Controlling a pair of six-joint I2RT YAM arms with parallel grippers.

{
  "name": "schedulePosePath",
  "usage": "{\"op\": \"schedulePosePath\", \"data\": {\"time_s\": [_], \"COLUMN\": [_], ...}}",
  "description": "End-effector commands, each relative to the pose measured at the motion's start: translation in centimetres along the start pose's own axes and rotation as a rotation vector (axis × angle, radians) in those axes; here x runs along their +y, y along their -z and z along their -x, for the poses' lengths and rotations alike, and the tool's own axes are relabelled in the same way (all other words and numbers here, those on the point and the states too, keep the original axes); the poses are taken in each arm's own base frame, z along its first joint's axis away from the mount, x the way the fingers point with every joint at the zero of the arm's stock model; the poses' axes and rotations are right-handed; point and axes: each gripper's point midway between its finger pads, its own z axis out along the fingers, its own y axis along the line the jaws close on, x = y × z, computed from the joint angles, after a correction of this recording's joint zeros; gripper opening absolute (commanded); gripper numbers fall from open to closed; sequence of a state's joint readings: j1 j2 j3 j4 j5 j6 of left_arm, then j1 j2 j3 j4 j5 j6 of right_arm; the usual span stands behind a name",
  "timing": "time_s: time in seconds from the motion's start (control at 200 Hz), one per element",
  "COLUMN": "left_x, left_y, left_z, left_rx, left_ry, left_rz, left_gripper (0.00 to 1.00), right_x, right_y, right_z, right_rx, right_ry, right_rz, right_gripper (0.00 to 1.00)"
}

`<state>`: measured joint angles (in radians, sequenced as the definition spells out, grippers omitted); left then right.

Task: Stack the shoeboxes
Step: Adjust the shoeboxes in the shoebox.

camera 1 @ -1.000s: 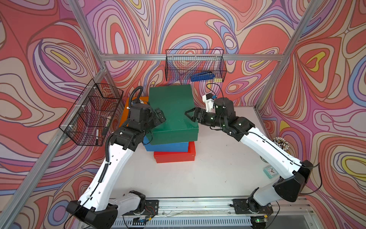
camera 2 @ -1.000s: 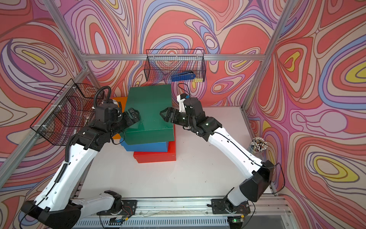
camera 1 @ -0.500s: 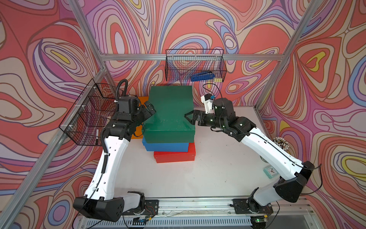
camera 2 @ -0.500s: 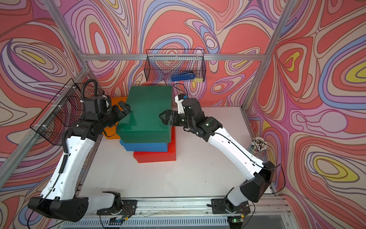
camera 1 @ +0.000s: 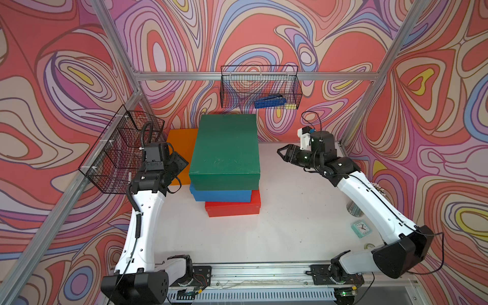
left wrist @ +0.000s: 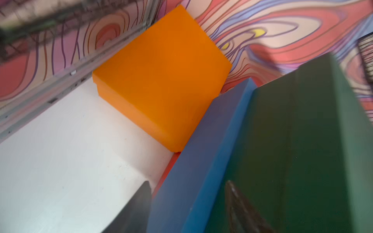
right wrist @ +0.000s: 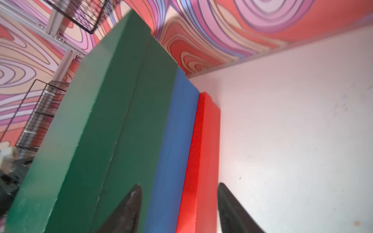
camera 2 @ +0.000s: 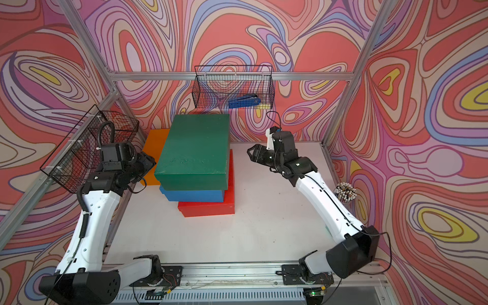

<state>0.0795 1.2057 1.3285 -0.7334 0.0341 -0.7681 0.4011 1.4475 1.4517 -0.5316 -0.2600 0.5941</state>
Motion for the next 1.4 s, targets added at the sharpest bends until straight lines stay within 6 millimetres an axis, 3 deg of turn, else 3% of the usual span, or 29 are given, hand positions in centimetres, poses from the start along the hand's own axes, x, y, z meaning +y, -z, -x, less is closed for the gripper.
{"op": "schedulePosePath", "data": {"time_s": [0.0, 0.13, 0.24, 0.546, 0.816, 0.931, 1.142, 1.252, 1.392], "left_x": [0.5, 1.5, 2.3, 2.3, 0.6, 0.9, 2.9, 4.2, 7.0], "left_y": [-2.9, -5.4, -6.3, -6.7, -6.6, -6.4, -5.7, -5.0, -4.1], "left_z": [-2.7, -5.5, -6.6, -8.0, -9.0, -9.1, -9.3, -9.5, -9.7], "left_rx": [0.115, 0.215, 0.238, 0.272, 0.290, 0.289, 0.266, 0.258, 0.246], "left_ry": [0.056, 0.088, 0.099, 0.111, 0.084, 0.079, 0.045, 0.022, 0.010], "left_rz": [-0.014, -0.013, -0.004, -0.018, -0.047, -0.034, 0.033, 0.080, 0.181], "left_gripper": [0.43, 0.28, 0.26, 0.25, 0.25, 0.25, 0.23, 0.15, 0.00], "right_x": [0.1, 0.6, 1.7, 4.3, 3.5, 2.1, -3.0, -5.3, -6.8], "right_y": [-3.0, -4.6, -4.7, -5.1, -4.8, -4.9, -5.4, -5.9, -7.8], "right_z": [-2.9, -4.9, -5.6, -8.5, -8.7, -8.5, -7.0, -6.5, -8.2], "right_rx": [0.132, 0.208, 0.210, 0.270, 0.260, 0.240, 0.214, 0.205, 0.266], "right_ry": [-0.046, -0.070, -0.020, -0.001, 0.002, 0.044, 0.038, 0.009, -0.006], "right_rz": [0.078, 0.135, 0.142, 0.167, 0.118, 0.038, -0.082, -0.105, -0.115], "right_gripper": [0.31, 0.12, 0.03, 0.01, 0.01, 0.00, 0.00, 0.00, 0.00]}}
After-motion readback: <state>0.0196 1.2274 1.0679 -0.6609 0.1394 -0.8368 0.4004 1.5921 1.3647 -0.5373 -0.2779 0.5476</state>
